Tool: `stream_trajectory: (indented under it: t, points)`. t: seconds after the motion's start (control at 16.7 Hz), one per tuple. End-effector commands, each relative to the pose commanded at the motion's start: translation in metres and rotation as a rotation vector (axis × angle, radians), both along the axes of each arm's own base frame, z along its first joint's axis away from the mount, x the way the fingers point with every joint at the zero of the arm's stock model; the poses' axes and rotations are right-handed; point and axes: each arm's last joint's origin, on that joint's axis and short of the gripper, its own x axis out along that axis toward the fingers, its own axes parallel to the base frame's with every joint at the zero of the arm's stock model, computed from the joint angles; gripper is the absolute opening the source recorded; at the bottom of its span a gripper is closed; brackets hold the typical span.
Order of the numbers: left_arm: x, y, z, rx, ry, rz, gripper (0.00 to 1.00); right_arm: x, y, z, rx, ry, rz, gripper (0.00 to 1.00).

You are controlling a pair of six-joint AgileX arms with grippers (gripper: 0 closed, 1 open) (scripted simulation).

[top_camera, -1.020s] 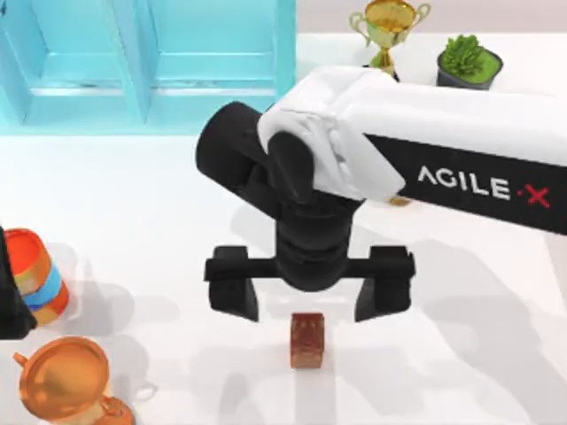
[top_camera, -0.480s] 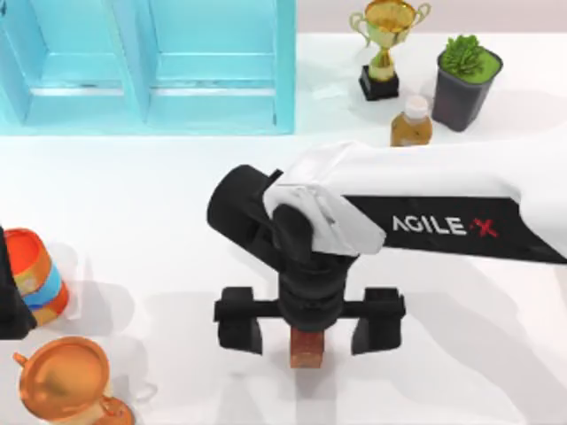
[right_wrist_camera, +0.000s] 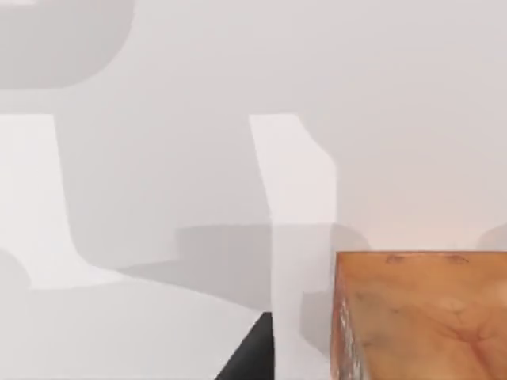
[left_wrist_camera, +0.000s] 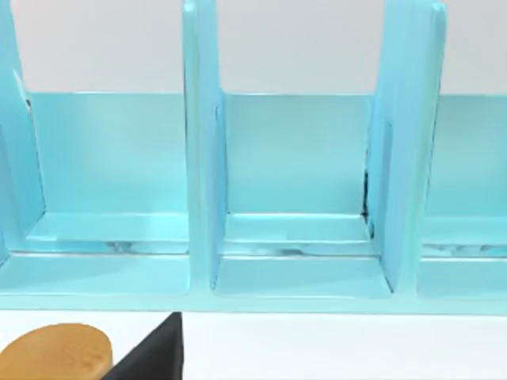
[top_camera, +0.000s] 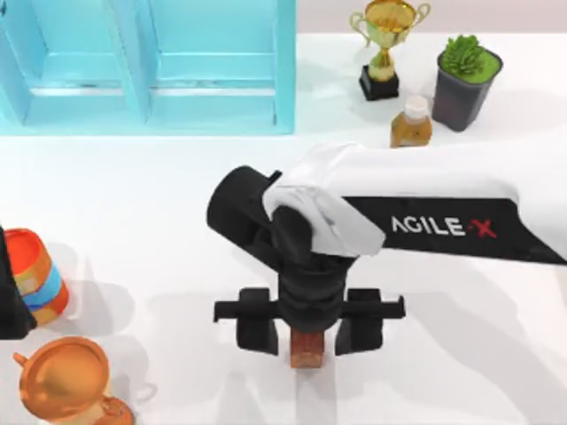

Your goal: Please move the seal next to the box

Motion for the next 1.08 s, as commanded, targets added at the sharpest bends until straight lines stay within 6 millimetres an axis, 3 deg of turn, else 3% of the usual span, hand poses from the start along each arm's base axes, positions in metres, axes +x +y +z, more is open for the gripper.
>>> stream_trajectory:
  t: [0.36,0.96,1.08]
  points:
    - [0.0,0.0,0.0,0.0,0.0,0.0,1.0,0.0,0.0,0.0,0.0,0.0,0.0,0.02]
    - [0.0,0.0,0.0,0.0,0.0,0.0,1.0,0.001,0.0,0.002,0.001,-0.002,-0.002,0.0]
    - [0.0,0.0,0.0,0.0,0.0,0.0,1.0,0.001,0.001,0.012,0.002,-0.002,-0.003,0.0]
